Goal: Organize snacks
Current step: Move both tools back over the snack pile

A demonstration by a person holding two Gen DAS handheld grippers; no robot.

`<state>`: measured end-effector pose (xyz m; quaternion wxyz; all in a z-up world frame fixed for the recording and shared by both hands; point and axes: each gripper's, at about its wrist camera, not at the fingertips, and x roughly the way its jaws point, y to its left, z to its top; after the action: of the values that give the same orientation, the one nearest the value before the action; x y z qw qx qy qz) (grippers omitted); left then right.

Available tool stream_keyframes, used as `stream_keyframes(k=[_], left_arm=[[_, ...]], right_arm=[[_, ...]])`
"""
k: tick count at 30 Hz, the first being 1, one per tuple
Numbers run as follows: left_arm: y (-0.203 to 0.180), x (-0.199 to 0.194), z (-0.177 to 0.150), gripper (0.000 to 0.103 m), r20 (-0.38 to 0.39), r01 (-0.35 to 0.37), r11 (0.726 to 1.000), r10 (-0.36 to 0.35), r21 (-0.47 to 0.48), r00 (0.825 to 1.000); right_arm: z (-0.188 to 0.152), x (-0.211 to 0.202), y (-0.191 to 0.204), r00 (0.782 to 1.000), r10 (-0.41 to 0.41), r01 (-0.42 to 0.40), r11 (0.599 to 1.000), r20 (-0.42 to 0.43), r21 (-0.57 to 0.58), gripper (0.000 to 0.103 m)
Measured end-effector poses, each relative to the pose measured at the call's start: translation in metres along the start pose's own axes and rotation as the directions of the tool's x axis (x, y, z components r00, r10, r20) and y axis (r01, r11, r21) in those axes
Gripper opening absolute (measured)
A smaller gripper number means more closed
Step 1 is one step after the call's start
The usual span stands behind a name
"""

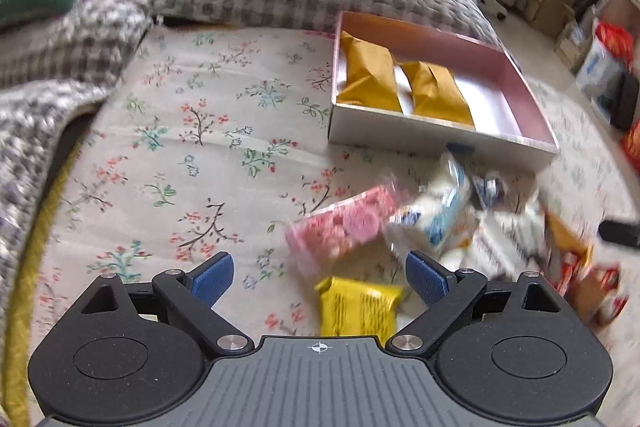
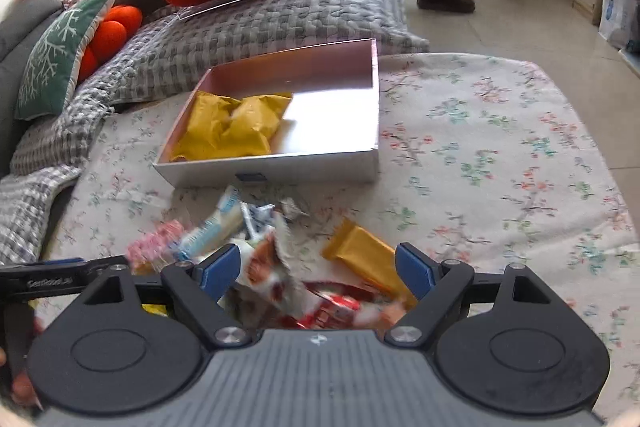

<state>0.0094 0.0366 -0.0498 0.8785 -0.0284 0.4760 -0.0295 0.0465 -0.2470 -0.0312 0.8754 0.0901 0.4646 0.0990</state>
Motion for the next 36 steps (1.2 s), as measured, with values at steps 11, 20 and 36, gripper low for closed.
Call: stream_keyframes(k=[11, 20, 36], left_arm=[[-0.004, 0.010, -0.015, 0.095, 0.019, -0.233, 0.969, 0.233, 0.076, 0.972], [-0.004, 0.017, -0.019, 0.095, 0.068, -0.405, 0.899, 0.399, 0.166, 0.914], [-0.013, 0.016, -0.032, 0.095, -0.057, -0.082, 0.997, 0.082, 0.004, 0.995]], right_arm=[[-0.018, -0.004, -0.019, 0.997, -0.070, 0.071, 0.996, -0.017, 0.051, 0.077], [-0.019, -0.018, -0.041, 1.000, -0.015, 0.018, 0.990, -0.021, 0.138, 0.075], [-0.037, 0.000, -0.038, 0.991, -0.063, 0.069, 0.997, -0.120, 0.045, 0.059]])
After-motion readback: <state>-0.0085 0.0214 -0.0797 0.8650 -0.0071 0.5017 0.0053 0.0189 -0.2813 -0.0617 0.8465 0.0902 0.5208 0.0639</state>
